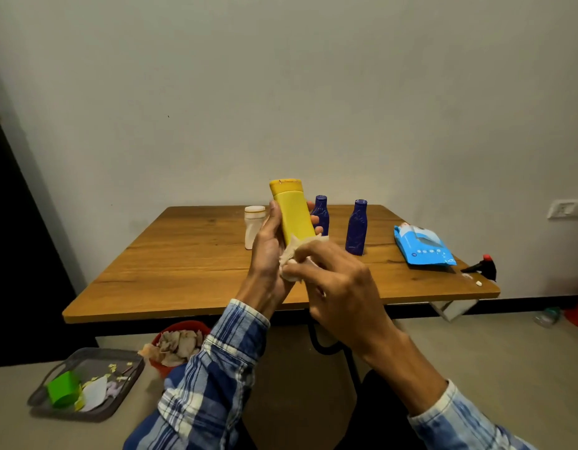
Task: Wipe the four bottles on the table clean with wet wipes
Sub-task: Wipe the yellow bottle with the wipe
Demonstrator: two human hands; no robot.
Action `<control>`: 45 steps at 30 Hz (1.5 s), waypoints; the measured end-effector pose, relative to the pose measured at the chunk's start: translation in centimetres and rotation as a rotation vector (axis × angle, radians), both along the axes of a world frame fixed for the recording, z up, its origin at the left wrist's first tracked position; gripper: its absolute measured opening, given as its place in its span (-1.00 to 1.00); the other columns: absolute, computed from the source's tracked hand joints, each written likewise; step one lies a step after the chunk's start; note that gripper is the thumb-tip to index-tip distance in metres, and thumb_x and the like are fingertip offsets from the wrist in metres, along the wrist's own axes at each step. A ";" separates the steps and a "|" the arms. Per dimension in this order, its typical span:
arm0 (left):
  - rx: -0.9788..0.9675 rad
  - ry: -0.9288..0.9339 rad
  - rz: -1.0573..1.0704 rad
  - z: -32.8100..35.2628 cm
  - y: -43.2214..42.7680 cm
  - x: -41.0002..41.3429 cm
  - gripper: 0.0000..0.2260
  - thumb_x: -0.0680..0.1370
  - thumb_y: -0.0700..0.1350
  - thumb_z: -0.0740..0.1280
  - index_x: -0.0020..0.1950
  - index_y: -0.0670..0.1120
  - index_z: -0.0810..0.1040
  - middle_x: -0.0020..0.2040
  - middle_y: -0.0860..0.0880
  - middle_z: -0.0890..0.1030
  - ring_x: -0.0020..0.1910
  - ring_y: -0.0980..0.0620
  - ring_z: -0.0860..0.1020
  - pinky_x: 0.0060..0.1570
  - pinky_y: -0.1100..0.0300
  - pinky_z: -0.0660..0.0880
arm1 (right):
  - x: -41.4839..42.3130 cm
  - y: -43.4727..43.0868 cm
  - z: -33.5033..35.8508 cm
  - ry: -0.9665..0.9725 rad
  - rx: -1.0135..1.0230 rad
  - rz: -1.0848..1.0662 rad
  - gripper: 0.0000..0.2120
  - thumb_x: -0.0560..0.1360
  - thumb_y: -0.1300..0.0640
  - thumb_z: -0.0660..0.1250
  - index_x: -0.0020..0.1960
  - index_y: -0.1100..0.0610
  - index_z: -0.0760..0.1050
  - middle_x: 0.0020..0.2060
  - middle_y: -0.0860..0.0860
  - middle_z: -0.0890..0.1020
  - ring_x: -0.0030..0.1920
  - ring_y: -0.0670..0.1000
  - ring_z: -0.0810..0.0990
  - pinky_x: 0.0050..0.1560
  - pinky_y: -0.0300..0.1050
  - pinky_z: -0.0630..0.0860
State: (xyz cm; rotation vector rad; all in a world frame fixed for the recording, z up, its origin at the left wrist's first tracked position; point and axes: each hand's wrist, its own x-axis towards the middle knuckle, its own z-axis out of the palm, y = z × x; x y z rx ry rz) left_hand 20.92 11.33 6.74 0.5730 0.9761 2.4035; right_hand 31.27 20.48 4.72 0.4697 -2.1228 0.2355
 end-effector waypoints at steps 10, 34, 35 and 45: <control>0.246 -0.223 -0.067 0.7 0.0 -0.3 -0.49 0.65 0.21 0.21 0.29 -0.22 0.49 -0.04 -0.17 0.63 -0.06 -0.11 0.62 0.03 -0.01 0.62 | -0.1 0.2 -1.5 0.249 -0.208 -0.024 -0.86 0.49 0.32 0.46 0.04 0.23 0.68 0.05 0.17 0.64 0.07 0.04 0.63 0.01 -0.21 0.62; 0.169 -0.056 -0.072 0.6 0.1 1.3 -0.53 0.68 0.17 0.13 0.22 -0.17 0.61 0.02 -0.15 0.68 -0.01 -0.09 0.65 0.03 -0.03 0.63 | -1.2 1.8 1.8 0.061 -0.371 0.016 -0.72 0.46 0.39 0.40 0.12 0.17 0.67 0.09 0.04 0.60 0.08 -0.07 0.58 -0.06 -0.20 0.64; 0.177 -0.056 -0.077 0.6 0.0 1.3 -0.54 0.67 0.17 0.16 0.18 -0.17 0.65 0.02 -0.15 0.66 -0.02 -0.08 0.65 0.03 -0.02 0.62 | -1.1 1.5 1.8 0.048 -0.300 0.019 -0.73 0.45 0.38 0.39 0.11 0.19 0.66 0.10 0.06 0.59 0.06 -0.04 0.58 -0.06 -0.19 0.64; 0.070 -0.052 0.202 0.0 0.4 0.4 -0.36 0.42 0.02 0.46 0.47 -0.10 0.40 0.03 -0.10 0.62 -0.05 -0.07 0.66 -0.15 -0.05 0.64 | -0.2 2.4 0.9 -0.001 -0.269 0.136 -0.75 0.42 0.36 0.47 0.07 0.19 0.68 0.06 0.03 0.61 0.06 -0.17 0.57 0.00 -0.42 0.52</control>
